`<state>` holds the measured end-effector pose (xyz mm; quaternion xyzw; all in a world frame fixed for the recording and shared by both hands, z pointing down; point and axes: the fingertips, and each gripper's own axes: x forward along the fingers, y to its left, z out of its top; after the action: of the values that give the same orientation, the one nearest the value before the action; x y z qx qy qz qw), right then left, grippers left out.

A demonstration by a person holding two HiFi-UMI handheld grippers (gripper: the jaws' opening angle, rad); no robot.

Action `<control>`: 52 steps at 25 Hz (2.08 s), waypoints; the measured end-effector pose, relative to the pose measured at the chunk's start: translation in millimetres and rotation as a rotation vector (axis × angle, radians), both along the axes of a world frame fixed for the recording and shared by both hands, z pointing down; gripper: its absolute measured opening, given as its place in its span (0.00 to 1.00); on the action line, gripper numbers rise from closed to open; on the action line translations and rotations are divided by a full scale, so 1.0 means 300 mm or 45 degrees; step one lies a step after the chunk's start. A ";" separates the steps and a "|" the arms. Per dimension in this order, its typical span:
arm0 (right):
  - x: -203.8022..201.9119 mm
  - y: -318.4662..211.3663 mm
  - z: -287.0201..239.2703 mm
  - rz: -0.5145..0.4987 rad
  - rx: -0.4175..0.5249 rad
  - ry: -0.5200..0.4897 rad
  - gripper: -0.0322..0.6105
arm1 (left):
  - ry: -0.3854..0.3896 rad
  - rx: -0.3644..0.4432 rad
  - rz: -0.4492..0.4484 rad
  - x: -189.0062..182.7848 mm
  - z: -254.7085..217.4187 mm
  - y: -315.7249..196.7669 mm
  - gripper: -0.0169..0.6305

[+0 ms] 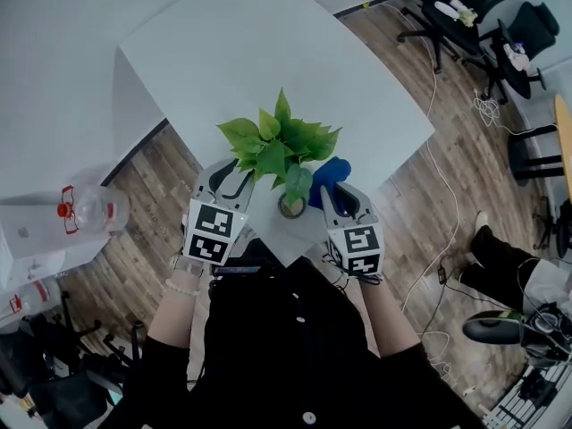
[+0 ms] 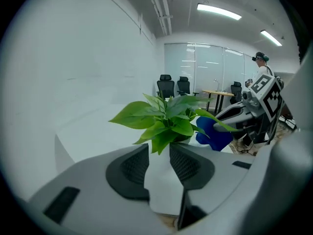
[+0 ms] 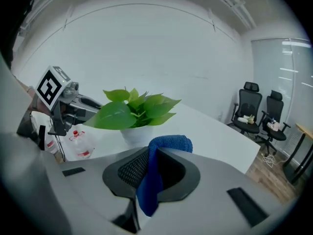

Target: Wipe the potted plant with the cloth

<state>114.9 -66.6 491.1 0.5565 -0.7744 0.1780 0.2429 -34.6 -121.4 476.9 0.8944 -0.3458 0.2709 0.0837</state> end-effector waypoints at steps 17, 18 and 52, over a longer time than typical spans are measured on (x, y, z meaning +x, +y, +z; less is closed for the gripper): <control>0.068 -0.025 -0.429 0.082 0.345 -0.042 0.17 | 0.117 0.315 -0.099 -0.052 -0.419 -0.018 0.06; 0.065 -0.024 -0.450 0.077 0.361 -0.043 0.17 | 0.125 0.328 -0.100 -0.051 -0.438 -0.013 0.06; -0.060 -0.041 -0.670 -0.098 0.528 -0.014 0.17 | 0.246 0.332 -0.034 0.056 -0.595 0.046 0.06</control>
<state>96.8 -79.0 290.2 0.5636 -0.8164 0.0084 0.1256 -17.9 -107.6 298.5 0.9150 -0.3801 0.1353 0.0032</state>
